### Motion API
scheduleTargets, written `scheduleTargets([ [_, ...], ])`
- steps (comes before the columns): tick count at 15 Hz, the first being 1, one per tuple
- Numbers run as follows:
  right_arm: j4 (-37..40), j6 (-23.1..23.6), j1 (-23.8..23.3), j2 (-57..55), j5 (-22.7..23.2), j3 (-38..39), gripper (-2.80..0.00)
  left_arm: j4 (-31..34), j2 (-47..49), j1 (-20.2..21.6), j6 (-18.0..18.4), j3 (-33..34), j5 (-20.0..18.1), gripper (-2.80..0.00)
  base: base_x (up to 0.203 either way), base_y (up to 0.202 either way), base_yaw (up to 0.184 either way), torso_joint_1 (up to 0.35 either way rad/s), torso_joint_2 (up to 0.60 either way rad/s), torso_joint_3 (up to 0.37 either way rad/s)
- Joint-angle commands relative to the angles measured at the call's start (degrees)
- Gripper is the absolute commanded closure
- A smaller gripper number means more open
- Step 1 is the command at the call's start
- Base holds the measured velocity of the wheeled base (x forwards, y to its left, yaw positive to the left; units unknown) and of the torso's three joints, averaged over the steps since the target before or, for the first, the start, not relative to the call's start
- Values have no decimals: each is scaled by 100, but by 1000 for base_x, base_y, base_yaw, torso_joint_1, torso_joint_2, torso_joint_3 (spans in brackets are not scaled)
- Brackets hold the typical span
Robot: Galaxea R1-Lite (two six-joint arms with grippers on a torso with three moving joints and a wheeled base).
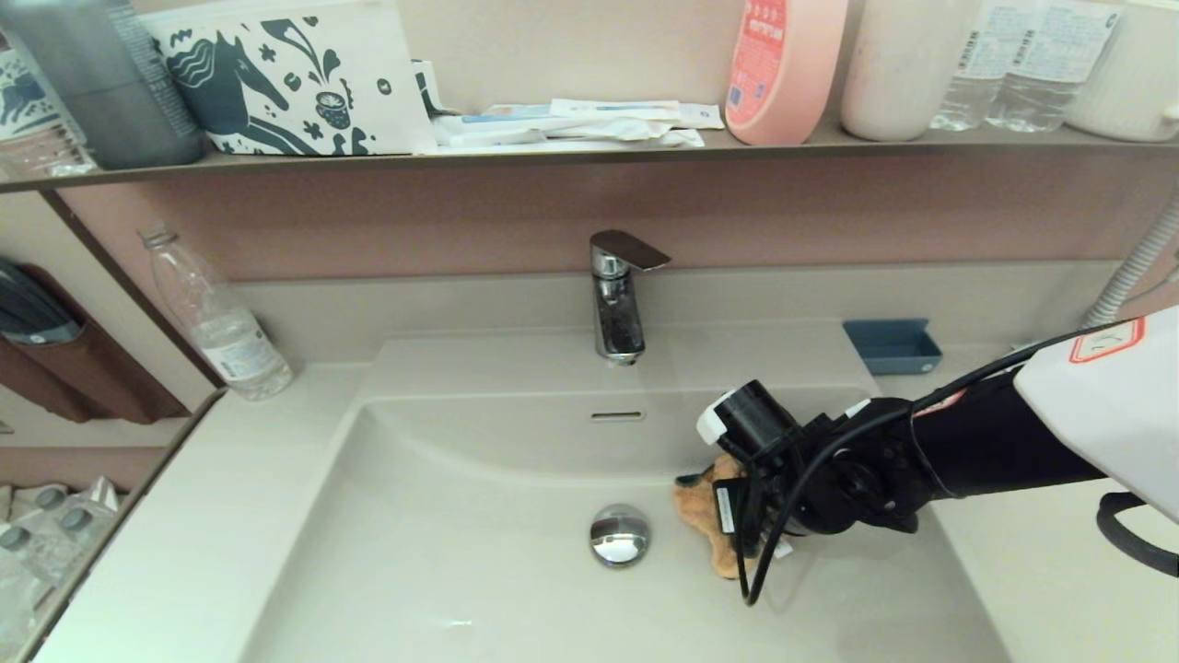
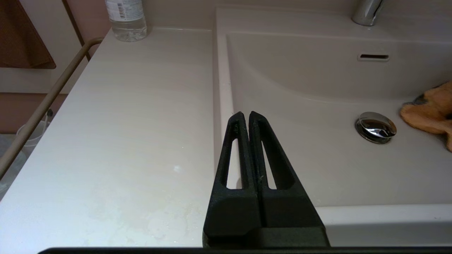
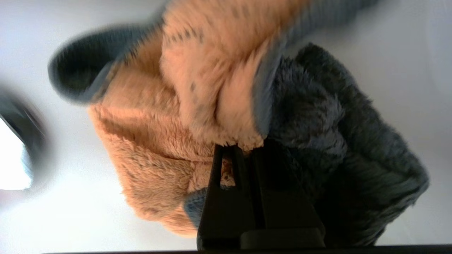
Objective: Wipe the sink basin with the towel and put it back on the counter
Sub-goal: Wipe the sink
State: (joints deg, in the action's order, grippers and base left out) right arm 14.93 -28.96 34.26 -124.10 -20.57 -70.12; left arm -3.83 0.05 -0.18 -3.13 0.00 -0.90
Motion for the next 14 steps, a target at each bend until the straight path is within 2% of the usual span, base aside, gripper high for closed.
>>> scheduleTargets([
  [1, 1045, -24, -12, 74, 129, -10, 0, -4, 1, 1, -3, 0, -1, 0, 0, 0, 0, 0, 0, 0],
  [3, 1488, -46, -15, 74, 241, -20, 0, -4, 4, 1, -3, 0, -6, 0, 0, 0, 0, 0, 0, 0],
  [5, 1568, -58, 48, -8, 394, -19, 0, -4, 3, 1, -3, 0, -5, 0, 0, 0, 0, 0, 0, 0],
  [10, 1711, -544, 695, -175, 1210, -337, 0, -4, 2, 1, -9, 0, -3, 0, 0, 0, 0, 0, 0, 0],
  [14, 1924, -575, 1047, -388, 1393, -686, 0, -4, 4, 1, -4, 0, -5, 0, 0, 0, 0, 0, 0, 0],
])
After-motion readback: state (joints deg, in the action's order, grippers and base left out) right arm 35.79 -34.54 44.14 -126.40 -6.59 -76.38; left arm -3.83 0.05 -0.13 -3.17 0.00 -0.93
